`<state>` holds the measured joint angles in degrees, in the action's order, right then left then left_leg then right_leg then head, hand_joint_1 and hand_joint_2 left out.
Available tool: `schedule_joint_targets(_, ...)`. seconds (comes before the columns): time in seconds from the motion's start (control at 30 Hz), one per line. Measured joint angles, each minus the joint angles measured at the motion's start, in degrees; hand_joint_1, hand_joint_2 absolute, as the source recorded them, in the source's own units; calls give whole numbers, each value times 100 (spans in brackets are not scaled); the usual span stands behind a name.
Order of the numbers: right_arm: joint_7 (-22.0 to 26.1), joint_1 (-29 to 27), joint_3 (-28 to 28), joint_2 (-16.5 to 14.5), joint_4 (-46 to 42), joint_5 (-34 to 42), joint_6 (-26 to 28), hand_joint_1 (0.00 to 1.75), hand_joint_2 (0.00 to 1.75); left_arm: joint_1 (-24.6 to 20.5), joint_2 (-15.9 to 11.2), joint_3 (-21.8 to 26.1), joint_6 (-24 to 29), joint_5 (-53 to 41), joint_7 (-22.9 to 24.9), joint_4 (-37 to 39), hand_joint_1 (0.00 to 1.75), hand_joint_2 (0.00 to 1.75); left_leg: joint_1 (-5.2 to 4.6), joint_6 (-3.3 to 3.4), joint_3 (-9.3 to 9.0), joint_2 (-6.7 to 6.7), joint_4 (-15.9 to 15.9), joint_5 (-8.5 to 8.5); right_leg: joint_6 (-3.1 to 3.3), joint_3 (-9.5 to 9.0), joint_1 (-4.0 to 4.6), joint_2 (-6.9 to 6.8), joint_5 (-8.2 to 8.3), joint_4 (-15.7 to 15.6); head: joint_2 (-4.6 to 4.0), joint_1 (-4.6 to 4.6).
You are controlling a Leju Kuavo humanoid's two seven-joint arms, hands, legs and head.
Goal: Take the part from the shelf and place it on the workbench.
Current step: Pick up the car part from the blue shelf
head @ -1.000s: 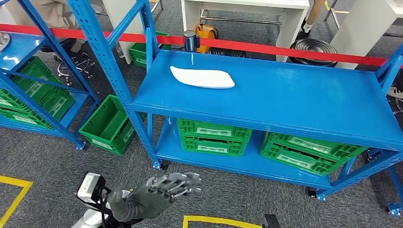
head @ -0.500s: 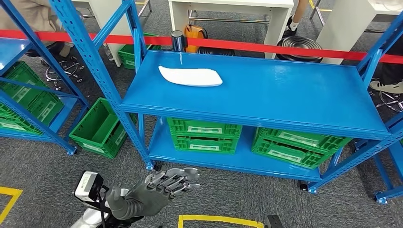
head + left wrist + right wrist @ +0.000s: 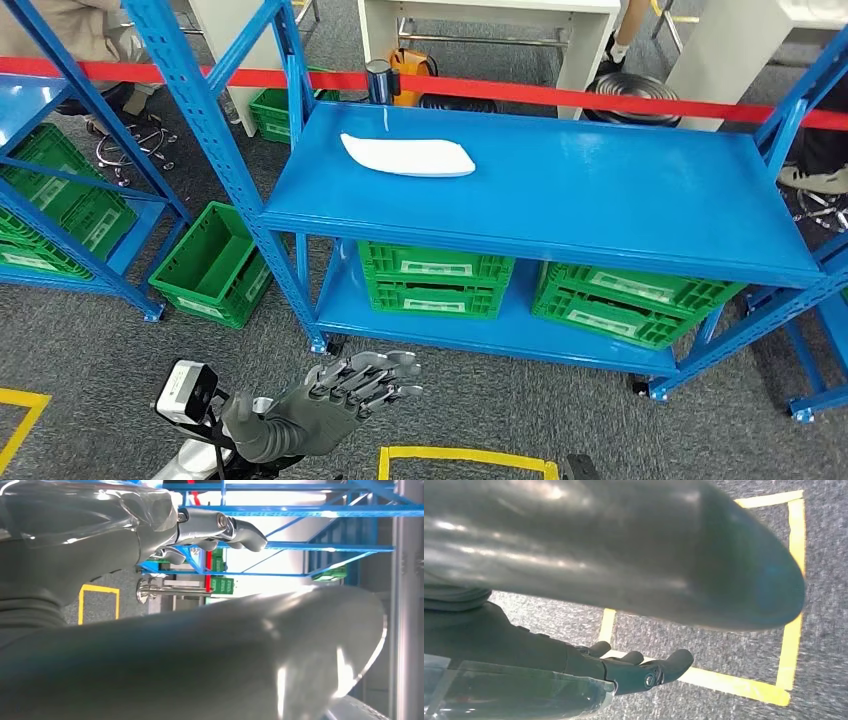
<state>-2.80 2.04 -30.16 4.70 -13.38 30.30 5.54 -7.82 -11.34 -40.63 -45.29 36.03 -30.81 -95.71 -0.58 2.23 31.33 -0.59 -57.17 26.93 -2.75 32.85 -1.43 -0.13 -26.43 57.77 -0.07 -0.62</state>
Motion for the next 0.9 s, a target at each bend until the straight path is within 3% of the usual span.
schedule_joint_targets(0.07, 19, -19, 0, 8, 0, 5, 9, 0, 0, -1, 3, 2, -1, -3, -16, -4, 0, 0, 18, -37, 21, 0, -21, 19, 80, -6, -8, 17, 11, -10, 0, -2)
schedule_joint_targets(0.13, 39, -26, 0, 17, 0, 7, 14, 0, 0, -3, 3, 5, -3, -4, -26, -18, 0, 0, 47, -104, 133, 17, -250, 160, 144, -29, -38, 29, 6, -24, 0, -13)
schedule_joint_targets(0.23, 60, -29, 1, 36, 0, 7, 16, 0, 0, 6, 1, 16, -5, -10, -35, -33, 0, 0, 97, -196, 688, 38, -1308, 599, 198, -48, -40, 37, -20, -25, 0, -25)
schedule_joint_targets(0.27, 63, -31, 1, 39, 0, 5, 17, 0, 0, 11, -1, 20, -6, -16, -36, -32, 0, 0, 109, -207, 866, 38, -1597, 654, 209, -55, -34, 41, -29, -23, 0, -24)
schedule_joint_targets(0.3, 65, -32, 1, 41, 0, 3, 17, 0, 0, 16, -2, 25, -6, -26, -37, -32, 0, 0, 117, -207, 956, 38, -1693, 603, 218, -68, -28, 47, -38, -23, 0, -25)
schedule_joint_targets(0.33, 66, -32, 1, 42, 0, 1, 17, 0, 0, 18, -2, 31, -6, -37, -38, -32, 0, 0, 120, -193, 930, 39, -1554, 442, 224, -89, -22, 58, -50, -23, 0, -25)
schedule_joint_targets(0.4, 66, -29, 0, 36, 0, 0, 16, 0, 0, 18, -3, 42, -6, -56, -40, -37, 0, 0, 111, -119, 621, 55, -809, -5, 227, -146, -16, 83, -80, -28, 0, -24)
schedule_joint_targets(0.47, 66, -25, 1, 20, 0, 0, 14, 0, 0, 15, -4, 54, -6, -64, -43, -44, 0, 0, 75, -30, 358, 69, -223, -205, 199, -162, 7, 102, -106, -32, 0, -18)
schedule_joint_targets(0.53, 66, -30, 1, 9, 0, -1, 13, 0, 0, 14, -7, 68, -7, -69, -44, -49, 0, 0, 37, 22, 304, 69, -85, -166, 142, -149, 15, 105, -118, -50, 0, -18)
schedule_joint_targets(0.63, 67, -29, -1, 14, -2, -1, 13, 0, 0, 13, -5, 85, -10, -73, -50, -67, 0, 0, 65, 78, 162, 59, 87, -199, 83, -87, 11, 74, -200, 85, 1, -11)
schedule_joint_targets(0.67, 67, -25, -1, 17, -2, -1, 13, 0, 0, 10, 1, 85, -11, -73, -52, -73, 0, 0, 77, 92, 104, 52, 143, -215, 93, 38, 12, 63, -296, 326, 1, -4)
schedule_joint_targets(0.73, 67, -27, -1, 24, -2, -1, 13, 0, 0, 8, 13, 78, -11, -79, -53, -74, 0, 0, 68, 115, 73, 48, 166, -207, 119, 482, 4, 54, -543, 1093, 0, 4)
schedule_joint_targets(0.8, 66, -43, 0, 34, -2, 1, 13, 0, 0, 12, 15, 68, -12, -86, -52, -73, 0, 0, 62, 119, 58, 62, 161, -178, 78, 843, -2, 53, -606, 1587, 0, 4)
schedule_joint_targets(0.83, 66, -48, 0, 38, -2, 4, 13, 0, 0, 13, 15, 64, -13, -88, -52, -73, 0, 0, 64, 109, 37, 70, 156, -156, 26, 865, -8, 50, -503, 1518, 0, 5)
schedule_joint_targets(0.9, 68, -49, 0, 46, -2, 11, 14, 0, 0, 13, 15, 60, -16, -90, -51, -72, 0, 0, 69, 65, -23, 77, 124, -84, -89, 594, -31, 22, -110, 796, 0, 8)
